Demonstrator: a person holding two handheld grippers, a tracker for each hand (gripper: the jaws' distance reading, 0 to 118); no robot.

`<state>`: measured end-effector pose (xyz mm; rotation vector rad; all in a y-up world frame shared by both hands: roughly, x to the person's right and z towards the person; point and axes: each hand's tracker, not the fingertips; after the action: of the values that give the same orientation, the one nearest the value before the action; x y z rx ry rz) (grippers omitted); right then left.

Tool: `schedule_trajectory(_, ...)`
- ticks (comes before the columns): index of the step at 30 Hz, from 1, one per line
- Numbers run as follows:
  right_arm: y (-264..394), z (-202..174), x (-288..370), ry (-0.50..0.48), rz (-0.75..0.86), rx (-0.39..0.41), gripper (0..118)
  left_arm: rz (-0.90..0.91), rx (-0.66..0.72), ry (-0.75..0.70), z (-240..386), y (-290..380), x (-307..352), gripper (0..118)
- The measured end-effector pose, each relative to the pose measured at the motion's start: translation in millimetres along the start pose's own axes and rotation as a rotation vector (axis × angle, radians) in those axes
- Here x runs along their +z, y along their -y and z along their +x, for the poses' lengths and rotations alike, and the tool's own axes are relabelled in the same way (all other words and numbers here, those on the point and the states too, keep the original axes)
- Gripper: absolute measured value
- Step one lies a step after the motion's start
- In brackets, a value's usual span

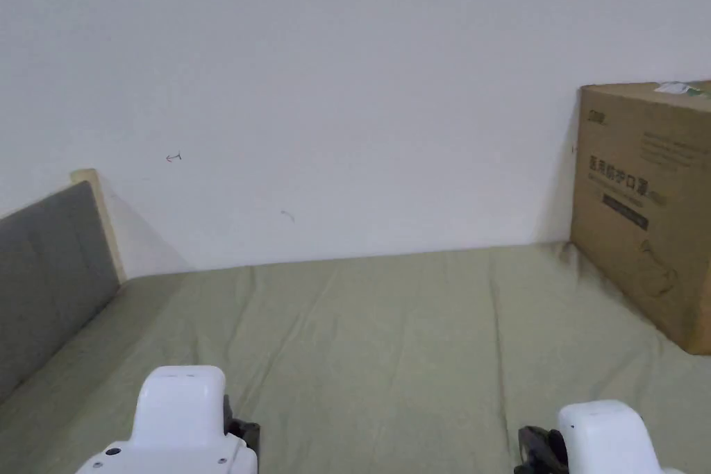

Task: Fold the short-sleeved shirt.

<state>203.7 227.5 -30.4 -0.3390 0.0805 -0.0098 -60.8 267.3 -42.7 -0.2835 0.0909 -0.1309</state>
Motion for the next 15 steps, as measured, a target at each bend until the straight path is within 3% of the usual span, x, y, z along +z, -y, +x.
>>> schedule_trajectory(7, -14.3, -5.8, 19.6, 0.057, 0.118, 0.002, 1, 0.094, 0.048, 0.002, 21.2, -8.7, 24.0, 0)
schedule_trajectory(10, -19.9, -22.6, 34.7, 0.119, 0.170, 0.067, 1, 0.103, 0.070, 0.016, 23.3, -7.6, 29.8, 0)
schedule_trajectory(15, -22.5, -16.3, 36.4, 0.086, 0.181, 0.034, 1, 0.121, 0.089, 0.028, 26.0, -4.1, 33.7, 0)
